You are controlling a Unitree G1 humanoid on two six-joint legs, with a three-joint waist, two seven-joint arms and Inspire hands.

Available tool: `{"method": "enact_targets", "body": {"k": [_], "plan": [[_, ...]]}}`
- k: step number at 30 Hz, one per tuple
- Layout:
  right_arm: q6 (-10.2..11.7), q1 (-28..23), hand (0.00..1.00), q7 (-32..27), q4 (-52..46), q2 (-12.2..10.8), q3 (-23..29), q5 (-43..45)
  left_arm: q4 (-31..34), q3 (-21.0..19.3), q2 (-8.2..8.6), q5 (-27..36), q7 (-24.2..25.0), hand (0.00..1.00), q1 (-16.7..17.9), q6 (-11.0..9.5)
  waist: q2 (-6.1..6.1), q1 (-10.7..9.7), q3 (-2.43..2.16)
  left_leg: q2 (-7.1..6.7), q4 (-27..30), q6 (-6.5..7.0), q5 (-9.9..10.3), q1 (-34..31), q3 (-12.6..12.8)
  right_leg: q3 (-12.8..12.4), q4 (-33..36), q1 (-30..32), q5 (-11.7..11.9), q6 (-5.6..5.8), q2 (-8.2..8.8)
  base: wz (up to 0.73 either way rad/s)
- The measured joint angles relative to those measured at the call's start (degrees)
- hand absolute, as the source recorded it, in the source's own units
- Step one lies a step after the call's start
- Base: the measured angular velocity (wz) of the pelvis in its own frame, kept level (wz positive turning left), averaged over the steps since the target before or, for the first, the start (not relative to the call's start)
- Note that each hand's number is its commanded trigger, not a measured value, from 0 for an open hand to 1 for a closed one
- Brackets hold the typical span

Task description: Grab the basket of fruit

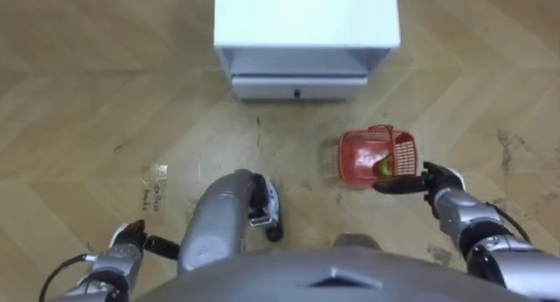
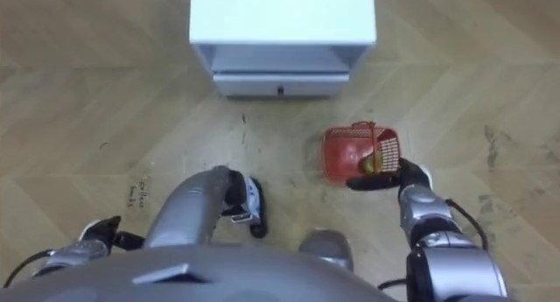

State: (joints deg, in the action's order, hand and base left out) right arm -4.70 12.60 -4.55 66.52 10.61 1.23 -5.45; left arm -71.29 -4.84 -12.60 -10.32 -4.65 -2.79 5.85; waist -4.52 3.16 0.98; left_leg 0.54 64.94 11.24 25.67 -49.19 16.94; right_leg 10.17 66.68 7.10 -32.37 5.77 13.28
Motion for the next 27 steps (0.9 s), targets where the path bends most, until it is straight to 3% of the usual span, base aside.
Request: {"method": "enact_targets", "body": {"k": [1,4,6,8,9,10,12,13,14,15,16,17,18,19,21,23,24,25,26,27], "plan": [[0.3,0.0,0.0,-0.5,0.0,-0.2,0.0,-0.6,-0.4,1.4,-0.43,2.3,-0.5,0.0,-0.6,-0.7,-0.75,0.6,0.26,0.09,4.2,-0.66,1.0,-2.5,0.0,-0.1,6.9,2.5,-2.4,-0.92,1.12,0.12],[0.5,1.2,0.0,-2.6,-0.5,-0.2,0.2,-2.8,-3.3,4.0,-1.45,5.8,-2.4,0.0,-2.3,-2.5,-1.51,1.7,0.91,-0.24,13.3,-2.94,3.0,-9.3,-0.2,-2.8,24.1,10.4,-2.6,-1.39,2.68,0.14],[2.2,1.7,0.0,-4.1,-0.5,0.3,1.4,-3.1,-5.6,6.2,-1.61,7.7,-4.1,0.0,-2.9,-3.8,-1.1,1.0,1.14,-0.17,21.4,-0.81,5.2,-14.3,-0.1,-4.3,35.4,14.0,-2.6,-1.39,2.9,0.31],[3.4,2.4,0.0,-4.9,-0.6,0.3,2.4,-3.1,-6.6,7.9,-1.64,8.9,-5.3,0.0,-3.2,-4.7,-0.76,0.4,1.36,-0.2,26.9,-0.96,7.2,-17.0,0.4,-5.3,42.2,15.3,-2.6,-1.39,3.07,0.25],[3.6,2.6,0.0,-5.6,-1.9,0.3,2.5,-2.9,-7.0,8.8,-1.64,9.9,-6.1,0.0,-3.4,-5.6,-0.51,0.2,1.52,-0.18,29.6,-2.24,8.3,-18.4,0.8,-6.0,45.6,16.1,-2.6,-1.46,3.2,0.22],[3.9,2.6,0.0,-6.0,-2.5,0.3,2.4,-2.9,-7.1,9.4,-1.64,10.1,-6.4,0.0,-3.5,-6.1,-0.46,0.1,1.56,-0.13,30.6,-2.45,8.5,-19.0,1.2,-6.3,47.1,16.3,-2.6,-1.46,3.43,0.16],[4.3,2.6,0.0,-7.0,-3.8,0.2,2.3,-2.7,-7.6,10.8,-1.66,11.0,-7.4,0.0,-3.6,-7.6,-0.9,-0.1,1.78,-0.19,32.6,-3.5,9.3,-19.5,2.7,-8.0,50.8,16.9,-2.5,-1.49,3.9,0.09],[4.3,2.6,0.0,-7.5,-4.6,0.2,2.2,-2.5,-7.8,10.8,-1.64,11.5,-8.2,0.0,-3.5,-8.6,-1.38,-0.7,1.98,-0.59,33.2,-4.64,9.4,-19.5,3.7,-8.9,52.4,17.0,-2.5,-1.51,4.39,0.21],[4.3,2.5,0.0,-8.0,-5.6,-0.1,2.1,-1.6,-7.8,10.8,-1.79,12.1,-8.9,0.0,-3.3,-9.2,-2.32,-2.0,2.58,-1.38,35.3,-8.74,9.7,-19.9,3.6,-9.7,53.3,16.8,-2.3,-1.93,5.74,0.15],[4.3,2.5,0.0,-8.3,-6.3,-0.4,2.1,-1.0,-7.8,10.7,-2.01,12.1,-9.1,0.0,-2.8,-9.4,-2.34,-2.1,2.59,-1.73,37.2,-9.25,10.1,-20.3,1.6,-9.5,54.2,16.8,-2.3,-1.83,6.56,-0.36],[4.3,2.4,0.0,-8.7,-8.1,-1.0,1.7,-0.3,-7.8,10.6,-2.34,12.0,-9.2,0.0,-1.3,-9.5,-0.6,-1.5,1.95,-3.54,41.3,-6.84,13.1,-21.2,-4.2,-9.7,56.7,17.5,-2.3,-1.64,7.02,-0.97],[4.3,2.0,0.0,-9.2,-10.0,-2.1,1.5,-0.3,-8.0,10.8,-3.02,12.3,-9.7,0.0,-0.3,-9.8,-1.8,-1.0,1.75,-5.62,42.6,-3.82,13.7,-21.9,-4.6,-10.2,59.0,18.4,-2.5,-1.25,7.75,-0.97],[4.3,0.9,0.0,-9.6,-11.7,-3.6,1.6,-0.5,-8.5,12.2,-3.6,13.6,-10.7,0.0,0.3,-10.2,-3.28,-2.1,1.5,-7.77,42.6,-3.55,13.8,-22.3,-4.7,-10.0,59.6,18.4,-2.8,-0.74,9.06,-0.47],[4.3,0.4,0.0,-10.0,-12.4,-3.8,1.6,-0.5,-8.7,13.5,-3.51,14.6,-11.3,0.0,0.3,-10.2,-3.59,-2.8,1.3,-8.16,42.5,-3.44,13.9,-22.4,-5.1,-9.6,59.6,18.2,-2.8,-0.69,9.2,0.1],[5.0,0.0,0.0,-12.1,-14.0,-3.4,1.7,-0.6,-8.8,16.8,-2.18,16.5,-12.8,0.0,0.1,-11.6,-3.95,-4.6,1.07,-7.2,42.1,-3.2,14.0,-22.2,-5.1,-8.4,59.0,18.2,-2.3,-0.08,9.66,0.2],[5.7,-0.3,0.0,-12.4,-14.2,-3.7,1.5,-0.6,-8.7,16.8,-1.95,16.4,-12.8,0.0,0.3,-11.8,-4.37,-5.3,0.75,-6.48,41.9,-3.44,13.1,-22.0,-5.0,-8.4,59.1,18.0,-2.4,0.05,9.67,0.09],[5.9,-0.4,0.0,-12.4,-14.2,-3.8,0.9,-0.6,-8.7,16.9,-2.18,16.4,-12.8,0.0,0.8,-12.0,-4.46,-5.7,0.7,-6.28,41.8,-2.47,12.6,-22.0,-5.1,-8.4,59.3,17.7,-2.7,0.19,9.75,0.06],[5.9,-0.4,0.0,-12.4,-14.4,-3.8,0.6,-0.5,-8.7,17.0,-2.26,16.4,-12.8,0.0,1.1,-12.1,-4.52,-6.1,0.67,-6.25,41.8,-2.36,12.3,-22.1,-5.1,-8.4,59.5,17.7,-3.0,0.22,9.73,0.09],[5.9,-0.4,0.0,-12.5,-15.1,-3.7,0.5,-0.5,-8.6,17.4,-2.26,16.4,-12.6,0.0,1.7,-12.1,-4.85,-6.7,0.5,-6.25,41.7,-2.79,11.9,-22.3,-5.1,-8.4,59.8,17.7,-3.7,-0.2,9.7,0.11],[6.0,-0.4,0.0,-12.6,-15.5,-3.7,0.4,-0.5,-8.6,17.8,-2.26,16.4,-12.6,0.0,2.1,-12.1,-4.69,-7.2,0.61,-6.26,41.7,-2.99,11.8,-22.5,-5.0,-8.4,60.0,17.8,-4.0,-0.43,9.68,0.16]]}}
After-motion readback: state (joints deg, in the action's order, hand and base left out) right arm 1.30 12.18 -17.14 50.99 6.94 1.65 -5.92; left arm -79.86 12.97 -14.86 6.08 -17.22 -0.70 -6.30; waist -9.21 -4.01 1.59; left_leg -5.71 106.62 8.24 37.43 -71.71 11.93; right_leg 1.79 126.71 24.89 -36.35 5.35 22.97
